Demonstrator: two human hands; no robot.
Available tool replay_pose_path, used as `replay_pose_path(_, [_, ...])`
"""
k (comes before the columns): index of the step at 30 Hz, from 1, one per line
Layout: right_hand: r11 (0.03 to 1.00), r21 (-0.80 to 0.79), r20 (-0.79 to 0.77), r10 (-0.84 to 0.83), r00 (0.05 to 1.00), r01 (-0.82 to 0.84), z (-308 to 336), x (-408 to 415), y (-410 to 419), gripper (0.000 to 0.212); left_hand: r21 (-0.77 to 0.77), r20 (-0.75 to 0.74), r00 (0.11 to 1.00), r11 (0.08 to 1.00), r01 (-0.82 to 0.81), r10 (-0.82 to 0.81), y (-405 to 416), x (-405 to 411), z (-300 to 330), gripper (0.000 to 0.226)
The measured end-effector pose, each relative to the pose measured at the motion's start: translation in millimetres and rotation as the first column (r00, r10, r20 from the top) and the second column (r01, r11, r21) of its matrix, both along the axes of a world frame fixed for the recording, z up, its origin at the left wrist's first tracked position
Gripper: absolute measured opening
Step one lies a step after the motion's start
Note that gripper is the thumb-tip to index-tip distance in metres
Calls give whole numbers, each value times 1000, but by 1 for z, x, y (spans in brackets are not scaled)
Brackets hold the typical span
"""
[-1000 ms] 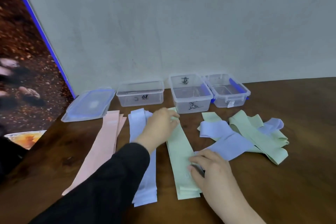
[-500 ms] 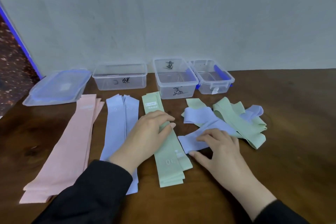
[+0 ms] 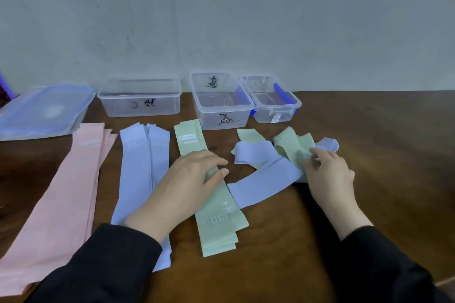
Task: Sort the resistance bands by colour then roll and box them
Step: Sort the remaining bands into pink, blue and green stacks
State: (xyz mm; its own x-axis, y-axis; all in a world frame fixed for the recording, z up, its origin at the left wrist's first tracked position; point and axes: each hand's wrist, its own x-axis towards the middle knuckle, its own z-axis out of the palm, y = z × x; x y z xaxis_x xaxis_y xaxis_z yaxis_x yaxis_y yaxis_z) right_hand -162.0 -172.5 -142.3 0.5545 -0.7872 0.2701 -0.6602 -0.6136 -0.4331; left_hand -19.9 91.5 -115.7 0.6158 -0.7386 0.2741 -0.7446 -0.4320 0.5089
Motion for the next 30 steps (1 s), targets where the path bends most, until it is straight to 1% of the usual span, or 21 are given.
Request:
replay_pose_path(3, [997,-36,34,69,997,-68,-2,-3,3,33,-4,13,1000,1000,8,-8,0,0,1,33])
replay_pose_path(4, [996,-25,52,86,995,-84,-2,-4,4,34,-8,19,1000,1000,9,-9,0,-1,1,33])
replay_pose_path(7, [998,38,68,56,996,-59,-3,-6,1,38,-12,20,1000,1000,15,-15,0,-2,3,32])
replay_pose_path(10, [998,55,55,38,998,-41,-3,-4,-1,41,-14,19,1000,1000,22,-21,0,-4,5,32])
replay_pose_path(13, [994,106,54,29,998,-35,0,-4,0,45,-9,15,999,1000,30,-30,1,-5,6,32])
replay_pose_path(15, [988,138,59,57,997,-65,5,-5,0,43,-10,15,999,999,32,-32,2,-6,8,32])
replay_pose_path(18, [978,145,80,140,987,-151,14,-9,-2,31,-18,12,999,999,36,-36,3,-5,9,33])
replay_pose_path(21, [969,184,174,133,976,-165,28,-13,-1,23,-22,20,999,999,41,-41,3,-4,9,32])
replay_pose_path(24, [959,220,322,102,941,-179,50,-10,8,17,-38,25,999,998,46,-45,3,-6,11,32])
replay_pose_path(26, [944,233,399,125,908,-233,70,-6,22,13,-58,27,998,997,59,-58,3,-8,12,33])
replay_pose_path(30, [904,228,471,224,853,-363,107,6,61,9,-93,62,991,988,121,-116,5,-12,15,40])
